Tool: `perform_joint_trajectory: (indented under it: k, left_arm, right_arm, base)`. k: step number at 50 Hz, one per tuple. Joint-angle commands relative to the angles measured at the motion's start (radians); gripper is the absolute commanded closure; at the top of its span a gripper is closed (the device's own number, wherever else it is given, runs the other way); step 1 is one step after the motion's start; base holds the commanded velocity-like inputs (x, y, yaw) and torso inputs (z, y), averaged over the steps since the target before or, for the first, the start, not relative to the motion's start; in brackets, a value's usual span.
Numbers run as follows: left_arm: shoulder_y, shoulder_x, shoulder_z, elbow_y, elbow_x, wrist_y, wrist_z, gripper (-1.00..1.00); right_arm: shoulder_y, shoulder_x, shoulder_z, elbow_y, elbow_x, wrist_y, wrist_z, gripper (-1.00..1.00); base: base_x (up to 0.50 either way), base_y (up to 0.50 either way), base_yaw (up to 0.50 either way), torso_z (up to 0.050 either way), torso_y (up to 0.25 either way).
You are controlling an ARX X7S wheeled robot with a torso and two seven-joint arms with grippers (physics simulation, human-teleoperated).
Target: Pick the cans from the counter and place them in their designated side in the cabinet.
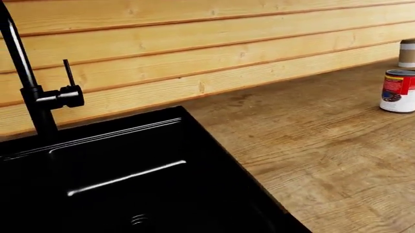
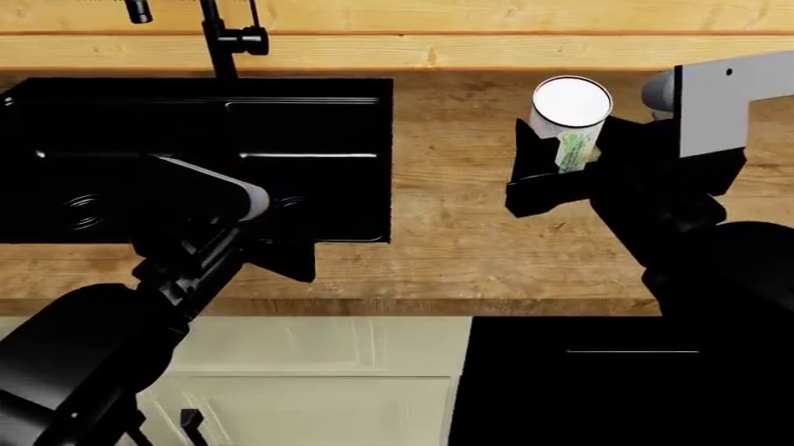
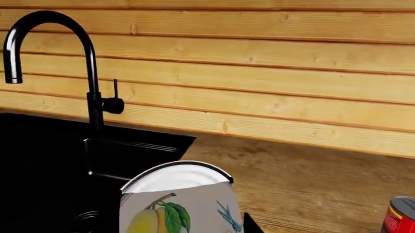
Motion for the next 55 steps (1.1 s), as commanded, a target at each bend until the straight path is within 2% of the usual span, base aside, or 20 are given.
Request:
perform_joint_trajectory:
  k: [1,29,43,55]
  left_arm:
    - [0.0,-0.001,-0.01,0.004,-0.016,-0.008,-0.001,-1.0]
    - [-0.003,-0.002,0.004,-0.032,-0.006,0.025,-0.004,-1.0]
    - [0.003,0.0,0.019,-0.048,0.044,0.119,-0.014,-1.0]
    - [-0.015,0.001,0.038,-0.076,0.101,0.167,-0.048,-1.0]
  right_arm:
    - [0.005,0.003,0.007,-0.011,-0.002,-0.008,-0.002,1.0]
    - [0.007,0.003,-0.029,0.017,-0.019,-0.072,-0.022,1.0]
    - [0.103,0.009,-0.115,0.001,-0.049,-0.026,0.011,1.0]
    - [0.252,-0.053,-0.061,0.067,0.038,0.141,0.124,1.0]
  base:
    - [0.0,0.5,0.0,0.0,0.0]
    - [0.0,0.5,0.0,0.0,0.0]
    - [0.0,0.0,0.0,0.0,0.001]
    - [0.0,0.0,0.0,0.047,0.0]
